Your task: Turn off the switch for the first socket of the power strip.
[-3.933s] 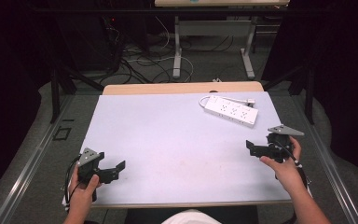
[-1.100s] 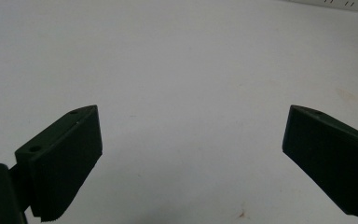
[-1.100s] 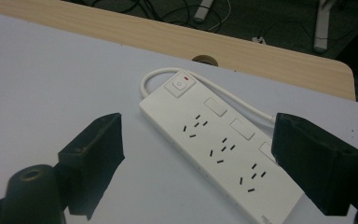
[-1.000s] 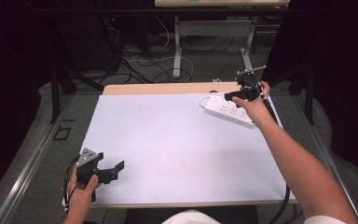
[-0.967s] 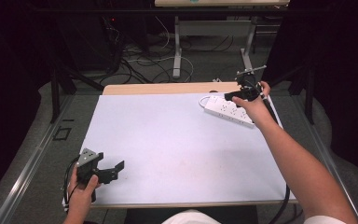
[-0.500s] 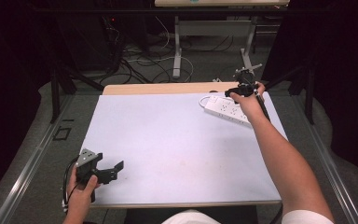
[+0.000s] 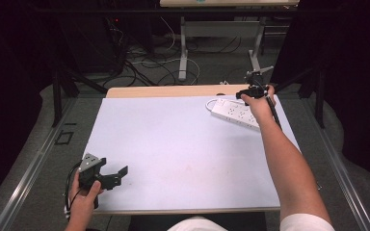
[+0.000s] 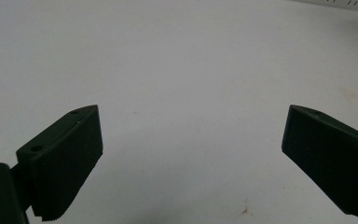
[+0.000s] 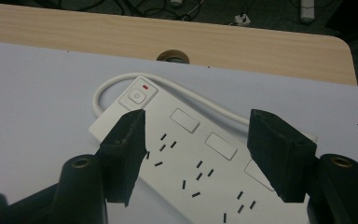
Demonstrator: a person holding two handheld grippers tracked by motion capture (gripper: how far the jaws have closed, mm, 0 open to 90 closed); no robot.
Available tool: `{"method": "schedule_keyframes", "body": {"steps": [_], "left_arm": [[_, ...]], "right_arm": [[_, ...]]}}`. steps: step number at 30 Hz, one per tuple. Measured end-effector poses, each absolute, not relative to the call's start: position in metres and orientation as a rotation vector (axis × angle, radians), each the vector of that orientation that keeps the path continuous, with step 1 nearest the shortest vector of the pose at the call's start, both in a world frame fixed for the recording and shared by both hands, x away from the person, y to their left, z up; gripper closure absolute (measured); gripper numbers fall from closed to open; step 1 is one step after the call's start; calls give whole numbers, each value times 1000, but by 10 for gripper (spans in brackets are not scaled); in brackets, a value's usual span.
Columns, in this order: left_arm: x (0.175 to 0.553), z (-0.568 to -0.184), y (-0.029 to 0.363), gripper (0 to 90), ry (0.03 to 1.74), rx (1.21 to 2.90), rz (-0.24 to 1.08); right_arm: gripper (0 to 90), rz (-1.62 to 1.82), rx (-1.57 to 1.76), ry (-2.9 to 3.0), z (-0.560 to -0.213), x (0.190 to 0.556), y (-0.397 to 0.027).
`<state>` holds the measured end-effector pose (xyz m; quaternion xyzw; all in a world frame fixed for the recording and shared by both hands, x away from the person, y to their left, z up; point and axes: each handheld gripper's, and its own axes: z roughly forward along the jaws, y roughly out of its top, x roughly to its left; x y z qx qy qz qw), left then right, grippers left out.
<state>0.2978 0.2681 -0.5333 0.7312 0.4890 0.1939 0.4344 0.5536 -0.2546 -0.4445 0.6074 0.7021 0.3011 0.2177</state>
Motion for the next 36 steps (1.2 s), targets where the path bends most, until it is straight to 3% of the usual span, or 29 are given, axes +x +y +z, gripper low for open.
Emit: {"method": "schedule_keyframes", "body": {"steps": [9, 24, 36], "left_arm": [[298, -533, 268, 50, 1217, 1823, 484], [298, -534, 268, 52, 1222, 1824, 483], [297, -533, 269, 53, 1229, 1821, 478]], "right_arm": [[353, 792, 1644, 1951, -455, 563, -258], [442, 826, 1637, 1949, -473, 578, -258], [592, 829, 1642, 1957, -487, 587, -252]]}}
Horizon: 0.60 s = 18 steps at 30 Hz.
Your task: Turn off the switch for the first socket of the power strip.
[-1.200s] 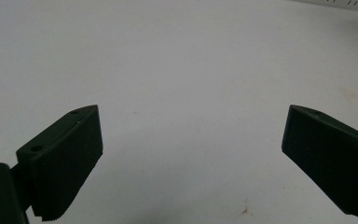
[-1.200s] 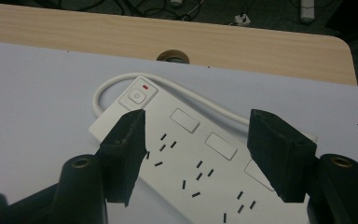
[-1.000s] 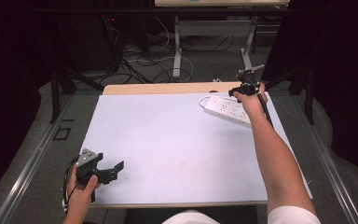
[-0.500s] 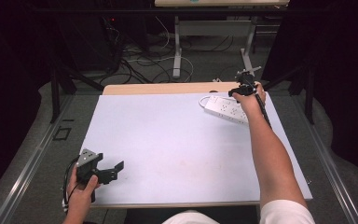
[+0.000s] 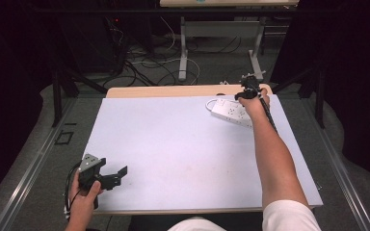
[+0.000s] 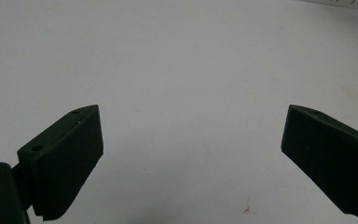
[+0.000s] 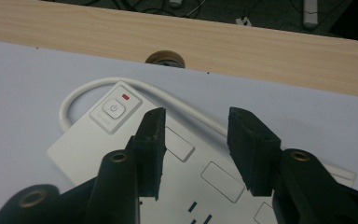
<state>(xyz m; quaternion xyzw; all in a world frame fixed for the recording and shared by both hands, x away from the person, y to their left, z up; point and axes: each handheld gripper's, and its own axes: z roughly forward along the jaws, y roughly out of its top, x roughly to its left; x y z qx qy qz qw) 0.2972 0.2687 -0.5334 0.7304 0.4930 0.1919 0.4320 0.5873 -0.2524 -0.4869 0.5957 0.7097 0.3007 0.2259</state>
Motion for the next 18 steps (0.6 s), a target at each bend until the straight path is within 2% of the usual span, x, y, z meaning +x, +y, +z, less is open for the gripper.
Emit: {"method": "schedule_keyframes", "body": {"steps": [14, 18], "left_arm": [[297, -534, 270, 54, 1236, 1815, 479], [298, -534, 270, 55, 1239, 1810, 479]], "right_arm": [[853, 817, 1588, 2041, -496, 594, -246], [896, 809, 1595, 2052, -499, 595, -246]]}}
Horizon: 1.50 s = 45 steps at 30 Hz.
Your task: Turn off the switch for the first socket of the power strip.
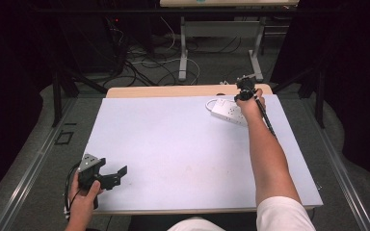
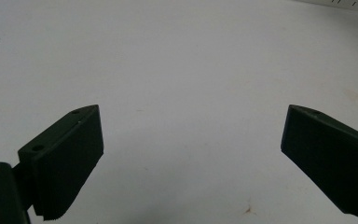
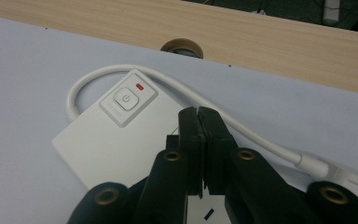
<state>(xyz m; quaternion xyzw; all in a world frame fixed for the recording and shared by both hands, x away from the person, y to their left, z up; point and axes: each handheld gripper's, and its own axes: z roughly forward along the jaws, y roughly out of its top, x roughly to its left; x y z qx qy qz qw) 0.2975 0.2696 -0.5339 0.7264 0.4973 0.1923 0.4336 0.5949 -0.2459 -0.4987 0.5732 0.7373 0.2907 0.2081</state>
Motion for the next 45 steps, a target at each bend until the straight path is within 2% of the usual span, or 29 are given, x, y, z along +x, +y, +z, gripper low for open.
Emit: {"method": "schedule_keyframes", "body": {"steps": [45], "left_arm": [[298, -535, 270, 58, 1243, 1807, 465]], "right_arm": [[884, 729, 1750, 1949, -520, 598, -242]]}}
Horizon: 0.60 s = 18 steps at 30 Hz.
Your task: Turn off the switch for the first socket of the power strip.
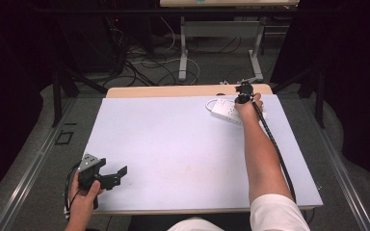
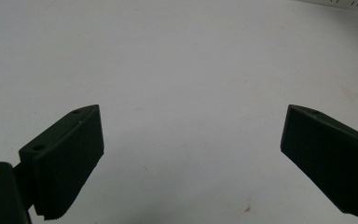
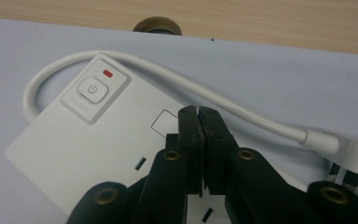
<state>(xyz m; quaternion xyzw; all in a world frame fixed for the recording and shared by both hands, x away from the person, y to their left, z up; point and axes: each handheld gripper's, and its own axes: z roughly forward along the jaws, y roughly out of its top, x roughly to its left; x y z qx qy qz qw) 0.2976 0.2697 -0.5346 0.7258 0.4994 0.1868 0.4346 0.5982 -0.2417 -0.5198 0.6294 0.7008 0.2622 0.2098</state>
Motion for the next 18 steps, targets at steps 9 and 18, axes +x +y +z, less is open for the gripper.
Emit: {"method": "schedule_keyframes", "body": {"steps": [9, 18], "left_arm": [[298, -535, 270, 58, 1241, 1812, 468], [298, -535, 270, 58, 1242, 1810, 469]], "right_arm": [[886, 742, 1753, 1955, -520, 597, -244], [900, 751, 1740, 1959, -522, 598, -243]]}}
